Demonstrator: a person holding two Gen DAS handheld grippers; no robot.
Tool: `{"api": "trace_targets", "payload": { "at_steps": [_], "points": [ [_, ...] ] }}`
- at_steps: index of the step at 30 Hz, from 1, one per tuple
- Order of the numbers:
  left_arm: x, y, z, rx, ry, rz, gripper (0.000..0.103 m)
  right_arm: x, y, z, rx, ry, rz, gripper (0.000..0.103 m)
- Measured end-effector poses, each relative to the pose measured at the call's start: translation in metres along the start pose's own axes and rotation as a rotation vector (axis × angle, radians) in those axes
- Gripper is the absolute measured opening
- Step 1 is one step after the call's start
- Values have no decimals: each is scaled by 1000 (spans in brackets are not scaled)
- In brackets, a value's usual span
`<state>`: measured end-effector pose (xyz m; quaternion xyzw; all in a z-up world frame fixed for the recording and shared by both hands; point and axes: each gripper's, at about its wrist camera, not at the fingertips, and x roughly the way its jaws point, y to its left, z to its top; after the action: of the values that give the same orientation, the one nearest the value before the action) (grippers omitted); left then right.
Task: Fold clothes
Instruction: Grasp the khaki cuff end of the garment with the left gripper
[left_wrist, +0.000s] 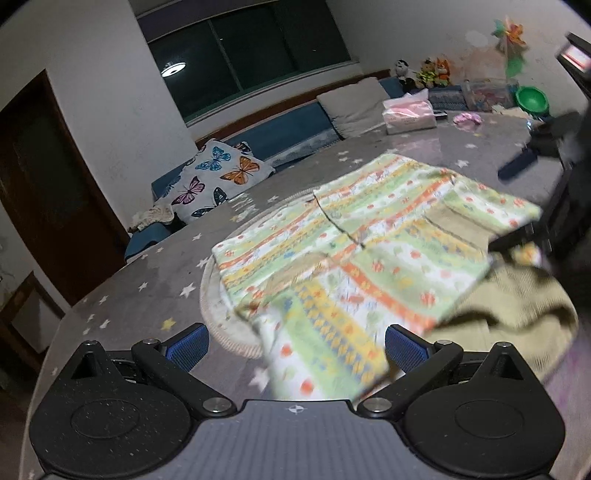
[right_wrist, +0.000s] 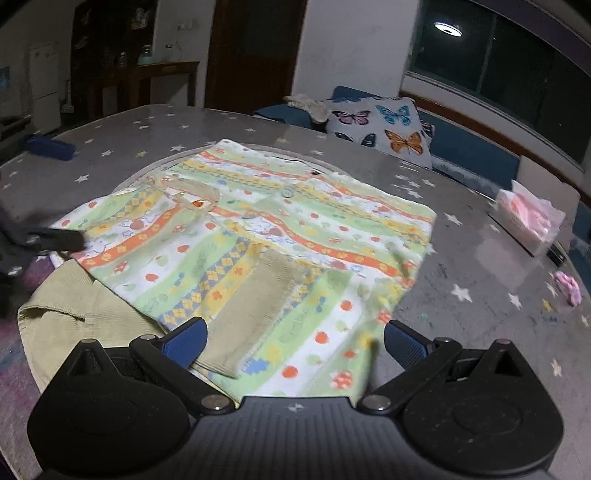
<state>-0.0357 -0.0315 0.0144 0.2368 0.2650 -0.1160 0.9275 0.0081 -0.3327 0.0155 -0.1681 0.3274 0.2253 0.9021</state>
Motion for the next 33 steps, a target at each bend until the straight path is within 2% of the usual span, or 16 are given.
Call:
{"api": "trace_targets", "payload": {
  "at_steps": [9,15,17,20,22,23,24,25,28,31,33],
  "points": [
    [-25,-27,-23,198,-37,-110,103,-16,-5,-8,-21,9,-9,103],
    [-22,-53,-17,248,-115,-190,102,-28,1,-14,-54,2,9,102],
    [-21,-59,-14,262,-144,-212,96,-34,3,-15,-70,-5,17,102],
    [-21,-61,-6,251,-181,-260,78,-42,6,-18,-95,-14,31,100],
    [-22,-59,-1,228,-199,-297,54,-46,9,-18,-110,-15,51,97],
    [-20,-56,3,209,-201,-314,48,-47,10,-19,-118,-15,61,95],
    [-19,-54,6,194,-201,-321,36,-49,11,-19,-125,-15,71,94],
    [-17,-52,10,173,-199,-321,28,-49,14,-19,-131,-18,82,93],
    [-11,-38,22,87,-194,-324,18,-47,21,-16,-146,-31,113,85],
    [-2,-26,35,15,-188,-334,15,-44,29,-13,-162,-44,145,77],
    [3,-20,39,-9,-184,-337,14,-38,33,-9,-160,-58,167,66]
  ]
}}
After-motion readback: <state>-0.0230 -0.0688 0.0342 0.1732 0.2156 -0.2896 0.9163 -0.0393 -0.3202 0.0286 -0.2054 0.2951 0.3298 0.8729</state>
